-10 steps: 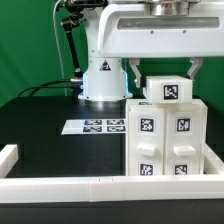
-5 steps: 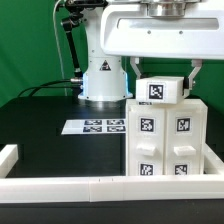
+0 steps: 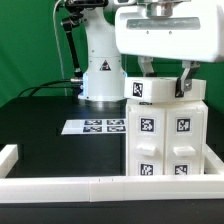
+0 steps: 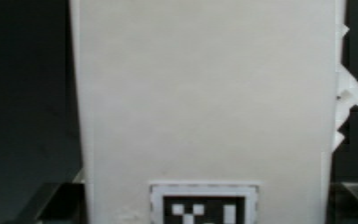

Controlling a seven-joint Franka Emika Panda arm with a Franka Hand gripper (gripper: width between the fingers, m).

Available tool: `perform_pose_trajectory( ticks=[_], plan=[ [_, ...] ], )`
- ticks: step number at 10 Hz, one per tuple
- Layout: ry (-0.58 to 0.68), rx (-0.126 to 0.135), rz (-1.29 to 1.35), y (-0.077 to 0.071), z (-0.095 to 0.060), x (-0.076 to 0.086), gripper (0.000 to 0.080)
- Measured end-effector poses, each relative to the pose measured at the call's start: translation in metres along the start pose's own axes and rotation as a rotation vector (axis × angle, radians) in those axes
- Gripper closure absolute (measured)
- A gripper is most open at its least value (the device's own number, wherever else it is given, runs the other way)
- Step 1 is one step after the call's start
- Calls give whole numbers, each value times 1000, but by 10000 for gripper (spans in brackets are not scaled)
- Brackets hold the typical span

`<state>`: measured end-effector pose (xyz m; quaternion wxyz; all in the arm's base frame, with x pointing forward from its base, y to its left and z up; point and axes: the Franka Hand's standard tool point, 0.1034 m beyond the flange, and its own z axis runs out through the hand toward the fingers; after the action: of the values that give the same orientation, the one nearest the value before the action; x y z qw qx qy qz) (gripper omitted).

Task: Assemble cabinet

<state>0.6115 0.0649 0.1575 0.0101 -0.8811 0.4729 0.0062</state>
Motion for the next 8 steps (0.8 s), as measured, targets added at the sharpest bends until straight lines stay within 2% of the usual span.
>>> perform_pose_trajectory(
  ticks=[5, 8],
  plan=[
    [-13, 10, 410, -1, 0, 0, 239],
    [-33, 31, 625, -3, 1, 1, 239]
  ],
)
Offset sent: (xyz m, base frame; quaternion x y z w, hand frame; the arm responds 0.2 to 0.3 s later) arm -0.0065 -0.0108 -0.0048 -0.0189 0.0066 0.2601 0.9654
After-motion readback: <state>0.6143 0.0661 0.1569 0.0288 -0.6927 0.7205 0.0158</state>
